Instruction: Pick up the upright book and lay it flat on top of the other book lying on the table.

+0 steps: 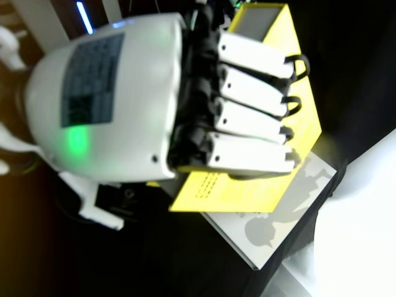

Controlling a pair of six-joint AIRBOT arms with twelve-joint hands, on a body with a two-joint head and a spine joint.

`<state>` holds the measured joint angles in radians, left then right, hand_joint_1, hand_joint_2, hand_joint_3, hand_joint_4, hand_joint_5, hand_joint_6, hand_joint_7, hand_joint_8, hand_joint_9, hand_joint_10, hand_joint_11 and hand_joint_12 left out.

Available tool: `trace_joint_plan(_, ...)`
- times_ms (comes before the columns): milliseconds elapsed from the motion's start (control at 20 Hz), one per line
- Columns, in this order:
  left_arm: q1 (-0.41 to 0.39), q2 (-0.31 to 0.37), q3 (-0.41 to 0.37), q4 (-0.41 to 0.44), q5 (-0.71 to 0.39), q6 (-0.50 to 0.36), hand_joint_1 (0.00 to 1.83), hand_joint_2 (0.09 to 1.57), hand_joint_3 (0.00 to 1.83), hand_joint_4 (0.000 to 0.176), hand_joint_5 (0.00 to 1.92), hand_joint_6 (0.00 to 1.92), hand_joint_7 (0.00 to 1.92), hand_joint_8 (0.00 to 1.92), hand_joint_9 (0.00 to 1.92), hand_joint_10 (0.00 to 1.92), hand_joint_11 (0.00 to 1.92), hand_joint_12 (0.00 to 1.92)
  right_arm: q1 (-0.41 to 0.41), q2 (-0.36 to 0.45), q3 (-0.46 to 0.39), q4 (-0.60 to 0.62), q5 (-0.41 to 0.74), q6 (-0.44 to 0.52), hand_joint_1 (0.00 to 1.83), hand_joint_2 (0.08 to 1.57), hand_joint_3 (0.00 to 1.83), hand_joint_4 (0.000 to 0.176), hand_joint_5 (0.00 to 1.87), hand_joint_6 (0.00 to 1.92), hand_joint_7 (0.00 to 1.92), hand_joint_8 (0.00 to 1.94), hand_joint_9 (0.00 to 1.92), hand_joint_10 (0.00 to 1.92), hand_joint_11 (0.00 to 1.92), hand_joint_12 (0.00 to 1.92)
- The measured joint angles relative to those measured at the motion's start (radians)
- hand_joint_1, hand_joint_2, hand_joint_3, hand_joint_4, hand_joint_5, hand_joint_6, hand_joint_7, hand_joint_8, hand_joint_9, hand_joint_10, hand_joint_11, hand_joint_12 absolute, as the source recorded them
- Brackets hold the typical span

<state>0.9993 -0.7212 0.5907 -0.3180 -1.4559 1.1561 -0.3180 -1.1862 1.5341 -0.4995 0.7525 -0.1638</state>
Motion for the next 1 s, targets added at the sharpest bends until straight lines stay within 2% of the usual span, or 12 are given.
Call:
trace_joint_plan(150, 0.000, 0.000, -0.001, -0.010, -0.002, 0.000, 0.44, 1.22, 0.03, 0.125, 0.00, 0.00, 0.00, 0.00, 0.00, 0.00, 0.00, 0.00, -0.024, -0.009, -0.016, -0.137, 0.018, 0.027, 1.35, 1.16, 0.00, 0.000, 0.76, 1.02, 0.96, 1.12, 0.91, 1.48, 0.96, 1.66)
trace_joint_plan(250, 0.000, 0.000, -0.001, -0.018, -0.004, 0.000, 0.47, 1.23, 0.03, 0.138, 0.00, 0.00, 0.00, 0.00, 0.00, 0.00, 0.00, 0.00, -0.024, -0.028, -0.016, -0.234, 0.000, 0.074, 1.25, 1.19, 0.00, 0.000, 0.74, 1.10, 0.96, 1.29, 1.06, 1.43, 0.97, 1.68)
trace_joint_plan(300, 0.000, 0.000, -0.001, -0.019, -0.005, 0.000, 0.46, 1.24, 0.03, 0.113, 0.00, 0.00, 0.00, 0.00, 0.00, 0.00, 0.00, 0.00, -0.024, -0.032, -0.016, -0.277, -0.002, 0.095, 1.22, 1.22, 0.01, 0.000, 0.65, 1.23, 0.92, 1.37, 1.06, 1.43, 0.92, 1.69)
trace_joint_plan(400, 0.001, 0.000, -0.003, -0.026, -0.006, 0.000, 0.43, 1.23, 0.03, 0.120, 0.00, 0.00, 0.00, 0.00, 0.00, 0.00, 0.00, 0.00, -0.049, -0.039, -0.016, -0.302, -0.003, 0.103, 1.20, 1.26, 0.01, 0.000, 0.60, 1.31, 0.86, 1.47, 0.99, 1.53, 0.76, 1.81)
trace_joint_plan(450, 0.002, 0.000, -0.003, -0.027, -0.006, 0.000, 0.47, 1.24, 0.02, 0.126, 0.00, 0.00, 0.00, 0.00, 0.00, 0.00, 0.00, 0.00, -0.055, -0.038, -0.016, -0.354, -0.010, 0.143, 1.14, 1.34, 0.01, 0.000, 0.52, 1.39, 0.71, 1.76, 0.96, 1.89, 0.94, 1.92)
trace_joint_plan(550, 0.002, 0.000, -0.004, -0.027, -0.007, 0.000, 0.46, 1.23, 0.02, 0.134, 0.00, 0.00, 0.00, 0.00, 0.00, 0.00, 0.00, 0.00, -0.056, -0.038, -0.016, -0.412, -0.024, 0.172, 1.19, 1.28, 0.00, 0.000, 0.62, 1.24, 0.79, 1.62, 0.99, 1.76, 0.92, 1.92)
trace_joint_plan(600, 0.002, 0.000, -0.004, -0.028, -0.006, 0.000, 0.47, 1.24, 0.02, 0.129, 0.00, 0.00, 0.00, 0.00, 0.00, 0.00, 0.00, 0.00, -0.055, -0.045, -0.014, -0.464, -0.030, 0.187, 0.95, 1.24, 0.00, 0.000, 0.49, 1.04, 0.64, 1.48, 0.65, 1.68, 0.61, 1.80)
trace_joint_plan(700, 0.002, 0.000, -0.004, -0.034, -0.007, 0.000, 0.52, 1.25, 0.02, 0.103, 0.01, 0.00, 0.00, 0.00, 0.00, 0.00, 0.00, 0.00, -0.056, -0.058, 0.003, -0.474, -0.070, 0.212, 1.17, 1.30, 0.00, 0.000, 0.52, 1.41, 0.78, 1.55, 0.70, 1.52, 0.58, 1.65)
trace_joint_plan(750, 0.002, 0.000, -0.004, -0.037, -0.006, 0.000, 0.52, 1.25, 0.02, 0.101, 0.00, 0.00, 0.00, 0.00, 0.00, 0.00, 0.00, 0.00, -0.056, -0.061, 0.012, -0.473, -0.084, 0.214, 1.17, 1.30, 0.00, 0.000, 0.50, 1.46, 0.80, 1.52, 0.79, 1.51, 0.71, 1.61)
trace_joint_plan(850, 0.002, 0.000, -0.004, -0.041, -0.007, 0.000, 0.49, 1.23, 0.01, 0.137, 0.00, 0.00, 0.00, 0.00, 0.00, 0.00, 0.00, 0.00, -0.056, -0.063, 0.019, -0.477, -0.095, 0.212, 1.09, 1.28, 0.00, 0.000, 0.67, 1.42, 0.92, 1.75, 1.09, 1.78, 1.08, 1.89)
trace_joint_plan(950, 0.002, 0.000, -0.004, -0.040, -0.006, 0.000, 0.52, 1.24, 0.01, 0.114, 0.00, 0.00, 0.00, 0.00, 0.00, 0.00, 0.00, 0.00, -0.056, -0.066, 0.033, -0.477, -0.096, 0.209, 1.13, 1.19, 0.00, 0.000, 0.86, 1.19, 1.11, 1.83, 1.33, 1.86, 1.31, 1.92)
trace_joint_plan(1000, 0.002, 0.000, -0.004, -0.040, -0.008, 0.000, 0.54, 1.24, 0.01, 0.115, 0.00, 0.00, 0.00, 0.00, 0.00, 0.00, 0.00, 0.00, -0.056, -0.066, 0.037, -0.462, -0.103, 0.209, 1.10, 1.21, 0.00, 0.000, 0.78, 1.28, 0.69, 1.45, 0.88, 1.67, 0.80, 1.92)
